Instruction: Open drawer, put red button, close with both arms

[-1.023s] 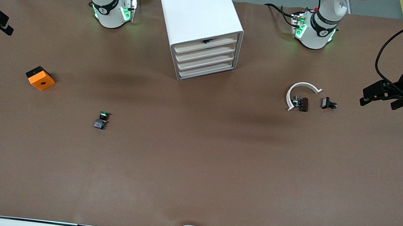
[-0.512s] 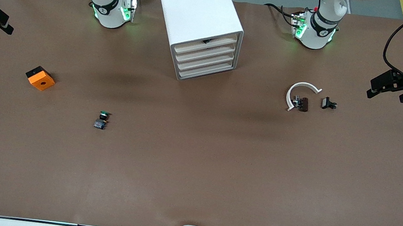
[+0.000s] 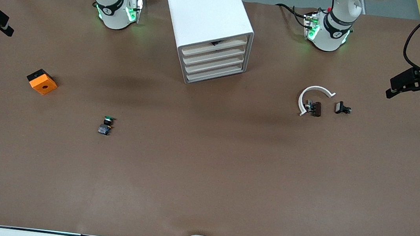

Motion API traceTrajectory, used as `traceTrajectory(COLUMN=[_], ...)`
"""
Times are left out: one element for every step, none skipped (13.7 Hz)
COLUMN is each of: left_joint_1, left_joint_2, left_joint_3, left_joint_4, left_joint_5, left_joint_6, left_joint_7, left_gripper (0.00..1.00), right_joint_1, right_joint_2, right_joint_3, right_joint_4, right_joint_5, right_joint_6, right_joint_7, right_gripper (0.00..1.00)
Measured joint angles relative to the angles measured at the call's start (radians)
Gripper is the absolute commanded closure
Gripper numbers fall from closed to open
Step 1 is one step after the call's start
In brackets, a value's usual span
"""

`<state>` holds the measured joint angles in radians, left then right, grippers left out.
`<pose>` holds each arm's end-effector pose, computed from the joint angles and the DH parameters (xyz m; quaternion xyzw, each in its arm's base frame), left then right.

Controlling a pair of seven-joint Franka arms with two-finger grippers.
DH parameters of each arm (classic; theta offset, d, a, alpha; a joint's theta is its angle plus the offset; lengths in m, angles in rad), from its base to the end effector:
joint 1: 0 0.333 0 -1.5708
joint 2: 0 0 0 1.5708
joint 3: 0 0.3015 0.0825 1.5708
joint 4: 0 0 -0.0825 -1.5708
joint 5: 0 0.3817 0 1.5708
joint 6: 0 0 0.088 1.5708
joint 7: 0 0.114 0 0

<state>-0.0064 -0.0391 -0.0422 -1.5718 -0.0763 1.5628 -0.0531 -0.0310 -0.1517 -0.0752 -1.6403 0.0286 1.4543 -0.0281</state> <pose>0.5392 -0.0354 0.6235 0.9992 0.0014 0.0131 0.0380 0.4911 -0.0519 0.6400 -0.9990 0.0371 0.0160 0.0210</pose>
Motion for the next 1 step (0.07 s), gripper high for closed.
traceTrajectory(left_joint_1=[0.001], left_joint_2=[0.001], left_joint_3=[0.000], left_joint_4=[0.000], left_joint_5=[0.000], left_joint_6=[-0.002], left_joint_7=[0.000], left_gripper=[0.00], right_joint_1=[0.000], right_joint_2=[0.000], right_joint_3=[0.002], right_joint_4=[0.000], right_joint_5=[-0.001], right_joint_6=[0.000], right_joint_7=[0.000], right_gripper=[0.00])
